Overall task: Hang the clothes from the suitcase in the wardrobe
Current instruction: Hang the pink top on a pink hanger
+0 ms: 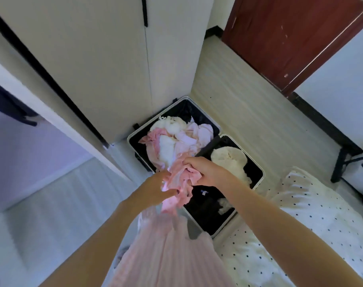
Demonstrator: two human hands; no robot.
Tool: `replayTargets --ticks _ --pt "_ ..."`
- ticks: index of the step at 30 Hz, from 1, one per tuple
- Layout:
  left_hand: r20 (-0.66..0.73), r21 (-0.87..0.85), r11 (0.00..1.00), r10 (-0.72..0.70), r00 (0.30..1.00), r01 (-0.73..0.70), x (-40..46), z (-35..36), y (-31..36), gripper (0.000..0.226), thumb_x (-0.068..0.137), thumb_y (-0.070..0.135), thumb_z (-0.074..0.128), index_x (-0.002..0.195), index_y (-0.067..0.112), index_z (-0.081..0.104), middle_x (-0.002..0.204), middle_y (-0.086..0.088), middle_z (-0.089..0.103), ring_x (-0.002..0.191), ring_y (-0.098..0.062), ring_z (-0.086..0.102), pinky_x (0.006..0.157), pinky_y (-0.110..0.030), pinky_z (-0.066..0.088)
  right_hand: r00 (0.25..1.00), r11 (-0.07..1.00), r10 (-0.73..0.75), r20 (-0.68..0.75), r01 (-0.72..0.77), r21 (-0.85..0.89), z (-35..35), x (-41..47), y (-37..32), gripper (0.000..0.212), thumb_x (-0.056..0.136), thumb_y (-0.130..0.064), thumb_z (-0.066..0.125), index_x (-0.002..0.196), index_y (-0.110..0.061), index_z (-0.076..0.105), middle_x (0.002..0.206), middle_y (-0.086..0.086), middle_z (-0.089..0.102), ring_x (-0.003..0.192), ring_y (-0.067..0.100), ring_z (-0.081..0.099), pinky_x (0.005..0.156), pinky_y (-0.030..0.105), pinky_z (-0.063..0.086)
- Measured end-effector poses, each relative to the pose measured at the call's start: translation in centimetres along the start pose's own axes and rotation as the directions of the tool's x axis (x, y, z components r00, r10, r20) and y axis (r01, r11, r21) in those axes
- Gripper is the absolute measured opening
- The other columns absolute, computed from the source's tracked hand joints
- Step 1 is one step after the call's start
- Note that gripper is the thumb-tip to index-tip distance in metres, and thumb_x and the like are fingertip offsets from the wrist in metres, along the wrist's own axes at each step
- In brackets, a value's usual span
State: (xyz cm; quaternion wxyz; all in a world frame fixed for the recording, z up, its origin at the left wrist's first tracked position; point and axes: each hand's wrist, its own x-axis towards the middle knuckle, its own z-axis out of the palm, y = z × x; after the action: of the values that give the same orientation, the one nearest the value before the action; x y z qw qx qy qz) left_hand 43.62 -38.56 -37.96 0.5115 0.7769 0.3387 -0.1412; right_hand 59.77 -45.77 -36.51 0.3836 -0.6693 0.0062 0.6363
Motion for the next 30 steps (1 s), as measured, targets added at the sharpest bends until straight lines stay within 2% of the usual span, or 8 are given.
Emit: replayTargets --ticks 8,14,18,20,22,25,27,30 --pt "-0.155 0.066 0.988 -0.129 0.979 0.141 -10.9 -5.7 -9.2 0.022 0.093 0.020 0.050 0.110 0.008 0.060 0.114 -0.011 0.062 0.105 -0.027 0.058 0.083 -0.027 0.043 0.995 0.966 0.046 0.088 -0.022 -0.258 14.1 -2.9 2.3 0.010 0.088 -0.010 0.045 0.084 -0.009 0.054 0.060 0.005 0.054 0.057 0.015 0.053 0.067 0.030 0.047" --pt "-0.366 -0.149 0.971 -0.231 0.902 0.188 -19.2 -11.9 -16.6 0.011 0.089 0.010 0.054 0.080 0.015 0.056 0.082 -0.007 0.059 0.081 -0.020 0.053 0.064 -0.025 0.039 0.987 0.954 0.028 0.157 0.021 -0.299 25.2 -3.7 2.6 0.029 0.095 -0.023 0.051 0.068 -0.014 0.056 0.052 0.001 0.056 0.046 0.012 0.051 0.041 0.015 0.037" --pt "-0.412 -0.625 0.780 -0.370 0.833 0.037 -24.0 -16.2 -20.6 0.024 0.090 -0.002 0.051 0.069 0.010 0.052 0.071 -0.008 0.053 0.070 -0.021 0.055 0.080 -0.035 0.051 0.962 0.913 -0.036 0.269 0.141 -0.383 31.5 -4.2 0.9 0.044 0.092 -0.040 0.054 0.062 -0.008 0.053 0.050 0.003 0.053 0.037 0.010 0.036 0.035 0.015 0.023" --pt "-0.441 -0.751 0.658 -0.445 0.779 -0.050 -26.4 -18.1 -22.2 0.022 0.091 -0.001 0.050 0.072 0.010 0.053 0.074 -0.010 0.055 0.068 -0.019 0.056 0.069 -0.024 0.052 0.935 0.857 -0.043 0.351 0.215 -0.468 35.0 -4.8 0.0 0.038 0.089 -0.040 0.059 0.071 -0.007 0.053 0.050 0.003 0.046 0.039 0.009 0.035 0.038 0.017 0.024" --pt "-0.490 -0.820 0.547 -0.517 0.701 -0.169 -28.4 -20.0 -23.1 0.022 0.092 -0.002 0.048 0.073 0.009 0.054 0.070 -0.009 0.053 0.065 -0.018 0.054 0.056 -0.019 0.051 0.906 0.830 -0.035 0.422 0.261 -0.492 38.3 -5.2 -0.8 0.033 0.084 -0.039 0.066 0.076 -0.010 0.054 0.054 0.001 0.042 0.045 0.009 0.037 0.046 0.019 0.027" --pt "-0.550 -0.831 0.451 -0.581 0.600 -0.325 -30.6 -23.1 -24.0 0.019 0.092 -0.005 0.045 0.079 0.004 0.055 0.073 -0.010 0.057 0.069 -0.022 0.056 0.067 -0.030 0.053 0.839 0.767 -0.004 0.545 0.352 -0.536 42.3 -5.9 -2.5 0.036 0.077 -0.033 0.074 0.093 -0.002 0.063 0.075 0.004 0.042 0.064 0.011 0.038 0.058 0.023 0.031" --pt "-0.583 -0.812 0.458 -0.591 0.558 -0.362 -31.5 -25.1 -24.6 0.015 0.092 -0.005 0.045 0.083 0.001 0.056 0.077 -0.013 0.060 0.071 -0.023 0.059 0.069 -0.032 0.053 0.812 0.647 0.031 0.583 0.428 -0.631 44.3 -6.2 -3.6 0.016 0.085 -0.014 0.068 0.076 -0.007 0.058 0.068 0.001 0.038 0.062 0.011 0.037 0.057 0.022 0.030" --pt "-0.605 -0.795 0.489 -0.605 0.517 -0.358 -32.1 -27.5 -25.6 0.014 0.091 -0.006 0.046 0.082 0.001 0.056 0.077 -0.013 0.060 0.069 -0.022 0.061 0.059 -0.028 0.058 0.818 0.466 -0.035 0.574 0.522 -0.714 47.5 -6.2 -5.5 0.032 0.086 -0.005 0.064 0.065 -0.014 0.042 0.063 0.001 0.036 0.062 0.012 0.038 0.051 0.021 0.033"
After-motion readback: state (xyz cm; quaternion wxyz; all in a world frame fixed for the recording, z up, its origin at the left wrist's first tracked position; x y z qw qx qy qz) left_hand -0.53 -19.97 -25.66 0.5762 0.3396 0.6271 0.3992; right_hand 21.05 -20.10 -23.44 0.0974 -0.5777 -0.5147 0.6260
